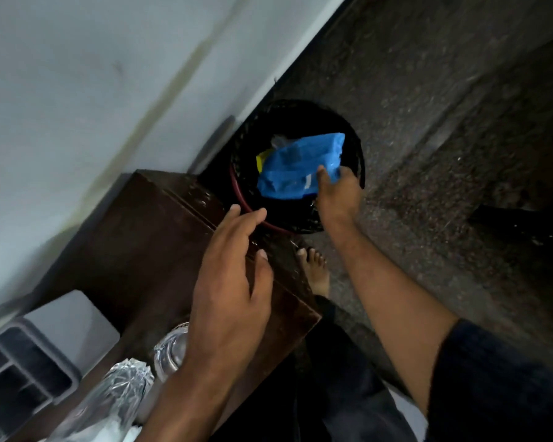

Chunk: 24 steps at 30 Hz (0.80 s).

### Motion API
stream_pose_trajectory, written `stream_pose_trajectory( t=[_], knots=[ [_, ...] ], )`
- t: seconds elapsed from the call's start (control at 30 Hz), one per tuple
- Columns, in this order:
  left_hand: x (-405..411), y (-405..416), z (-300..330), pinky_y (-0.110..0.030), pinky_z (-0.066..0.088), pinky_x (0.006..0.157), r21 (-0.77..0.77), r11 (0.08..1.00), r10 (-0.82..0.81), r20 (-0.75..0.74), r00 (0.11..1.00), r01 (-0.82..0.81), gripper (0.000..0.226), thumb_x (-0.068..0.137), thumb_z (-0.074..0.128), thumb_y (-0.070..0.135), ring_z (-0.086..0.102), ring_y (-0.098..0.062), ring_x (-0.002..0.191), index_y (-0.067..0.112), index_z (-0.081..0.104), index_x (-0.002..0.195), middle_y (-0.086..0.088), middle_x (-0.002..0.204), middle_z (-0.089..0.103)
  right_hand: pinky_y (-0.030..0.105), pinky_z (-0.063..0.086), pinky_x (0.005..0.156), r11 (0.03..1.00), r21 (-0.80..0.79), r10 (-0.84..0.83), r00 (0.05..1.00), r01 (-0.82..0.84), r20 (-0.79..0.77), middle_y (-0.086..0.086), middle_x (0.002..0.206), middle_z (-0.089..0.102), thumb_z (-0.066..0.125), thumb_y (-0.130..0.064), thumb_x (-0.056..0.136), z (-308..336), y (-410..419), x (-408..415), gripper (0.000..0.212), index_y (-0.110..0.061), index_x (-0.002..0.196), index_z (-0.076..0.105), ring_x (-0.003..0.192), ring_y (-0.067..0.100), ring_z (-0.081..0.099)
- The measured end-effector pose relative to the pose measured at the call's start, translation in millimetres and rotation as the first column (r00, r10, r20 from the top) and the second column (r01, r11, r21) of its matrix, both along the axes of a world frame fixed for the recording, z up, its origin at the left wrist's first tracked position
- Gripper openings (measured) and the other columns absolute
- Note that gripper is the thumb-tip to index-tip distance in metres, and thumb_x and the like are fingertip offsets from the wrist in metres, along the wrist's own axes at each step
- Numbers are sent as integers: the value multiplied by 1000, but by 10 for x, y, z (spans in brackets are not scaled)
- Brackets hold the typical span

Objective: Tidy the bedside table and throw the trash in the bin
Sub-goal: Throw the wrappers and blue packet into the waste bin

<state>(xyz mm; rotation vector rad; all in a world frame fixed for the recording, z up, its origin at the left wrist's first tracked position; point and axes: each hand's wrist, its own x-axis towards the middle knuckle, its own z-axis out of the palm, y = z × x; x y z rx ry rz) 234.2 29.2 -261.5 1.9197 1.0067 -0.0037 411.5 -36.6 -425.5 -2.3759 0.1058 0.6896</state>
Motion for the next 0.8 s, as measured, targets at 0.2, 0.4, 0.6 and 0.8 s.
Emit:
stream_pose_trajectory(
  t=[0.2, 0.4, 0.6, 0.8],
  knots=[
    [19, -48, -103, -27, 22, 123, -12, 993, -120, -62, 991, 120, 56, 101, 47, 23, 10, 9, 153, 29, 37, 156, 52, 150, 9, 46, 48, 90, 663, -561, 647, 756, -497, 95, 20, 127, 54, 45, -36, 105, -187, 52, -75, 45, 1, 128, 58, 120, 36, 50],
    [90, -142, -184, -35, 25, 125, -36, 994, -105, -80, 991, 102, 57, 101, 48, 22, 11, 6, 155, 26, 38, 157, 16, 167, 22, 47, 54, 87, 804, -368, 481, 875, -467, -58, 28, 120, 64, 54, -5, 100, -363, -79, 110, 23, 5, 117, 65, 112, 44, 63],
    [119, -206, -183, -12, 16, 122, -16, 981, -194, -69, 979, 193, 59, 102, 47, 23, 5, 8, 154, 29, 32, 159, 33, 163, 11, 43, 56, 82, 924, -180, 335, 941, -337, -45, 24, 108, 71, 58, -15, 100, -355, -107, 99, 24, 2, 116, 64, 102, 38, 69],
    [113, -234, -171, -24, 16, 121, -9, 979, -203, -77, 976, 203, 50, 106, 42, 24, -1, 17, 150, 34, 37, 155, 54, 148, 7, 44, 56, 83, 792, -339, 488, 860, -509, -151, 26, 113, 68, 52, -7, 101, -295, -113, -97, 23, 4, 117, 64, 105, 42, 68]
  ],
)
